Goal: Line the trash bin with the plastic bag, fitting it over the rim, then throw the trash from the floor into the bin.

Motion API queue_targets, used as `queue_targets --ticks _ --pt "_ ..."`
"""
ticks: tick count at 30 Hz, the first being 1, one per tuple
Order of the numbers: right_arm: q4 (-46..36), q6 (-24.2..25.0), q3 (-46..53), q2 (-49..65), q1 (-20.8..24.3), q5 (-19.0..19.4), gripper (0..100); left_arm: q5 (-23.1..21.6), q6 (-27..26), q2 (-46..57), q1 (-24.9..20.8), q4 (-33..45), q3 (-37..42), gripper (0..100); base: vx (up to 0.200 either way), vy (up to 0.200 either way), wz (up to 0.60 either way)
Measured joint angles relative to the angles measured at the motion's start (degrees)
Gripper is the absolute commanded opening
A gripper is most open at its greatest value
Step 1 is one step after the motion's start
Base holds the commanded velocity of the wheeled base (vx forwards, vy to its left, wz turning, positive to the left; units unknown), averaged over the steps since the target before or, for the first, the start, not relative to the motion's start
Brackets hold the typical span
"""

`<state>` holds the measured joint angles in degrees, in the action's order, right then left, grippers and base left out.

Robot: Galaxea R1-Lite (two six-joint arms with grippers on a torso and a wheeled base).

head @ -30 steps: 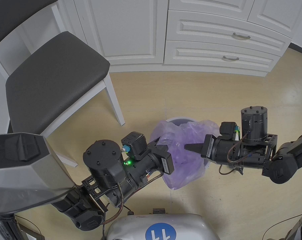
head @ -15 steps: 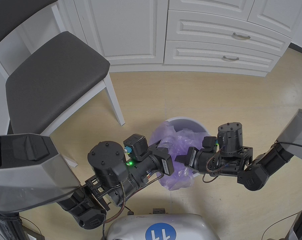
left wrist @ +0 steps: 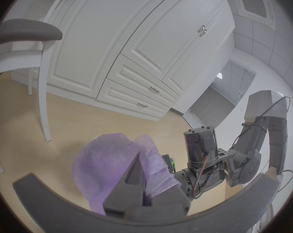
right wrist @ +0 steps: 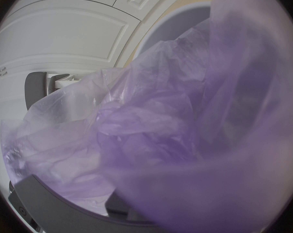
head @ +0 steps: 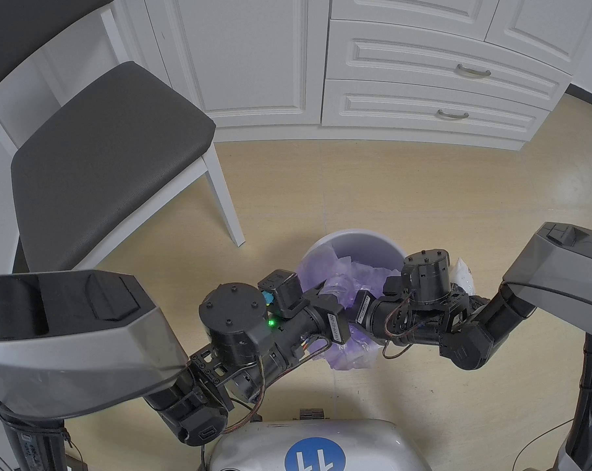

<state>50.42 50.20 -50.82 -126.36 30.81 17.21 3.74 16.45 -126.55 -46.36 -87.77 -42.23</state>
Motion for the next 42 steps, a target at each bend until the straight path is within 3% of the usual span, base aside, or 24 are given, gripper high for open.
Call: queue_targets --ticks 12,19,23,33,42 --pt "0.1 -2.0 0.5 3.2 -3.7 -0.7 0 0.2 6.0 -2.0 0.1 0.0 -5.4 0 0.0 0.0 0.0" --pt "-3.7 -7.3 2.0 9.2 -7.5 -0.8 0 0.7 6.6 -4.0 -0.2 0.0 -7.7 0 0.0 0.0 0.0" --pt "-8.0 -12.9 2.2 11.4 -8.4 -1.3 0 1.2 6.9 -4.7 -0.5 0.0 -8.4 0 0.0 0.0 0.0" --pt "-12.1 -24.7 2.7 13.3 -8.3 -12.2 0 6.9 8.8 -6.2 -2.6 0.8 -14.4 0 0.0 0.0 0.0" --pt "-12.4 -31.9 3.9 13.9 -8.7 -18.8 0 8.5 16.0 -8.0 -4.7 2.7 -18.2 0 0.0 0.0 0.0"
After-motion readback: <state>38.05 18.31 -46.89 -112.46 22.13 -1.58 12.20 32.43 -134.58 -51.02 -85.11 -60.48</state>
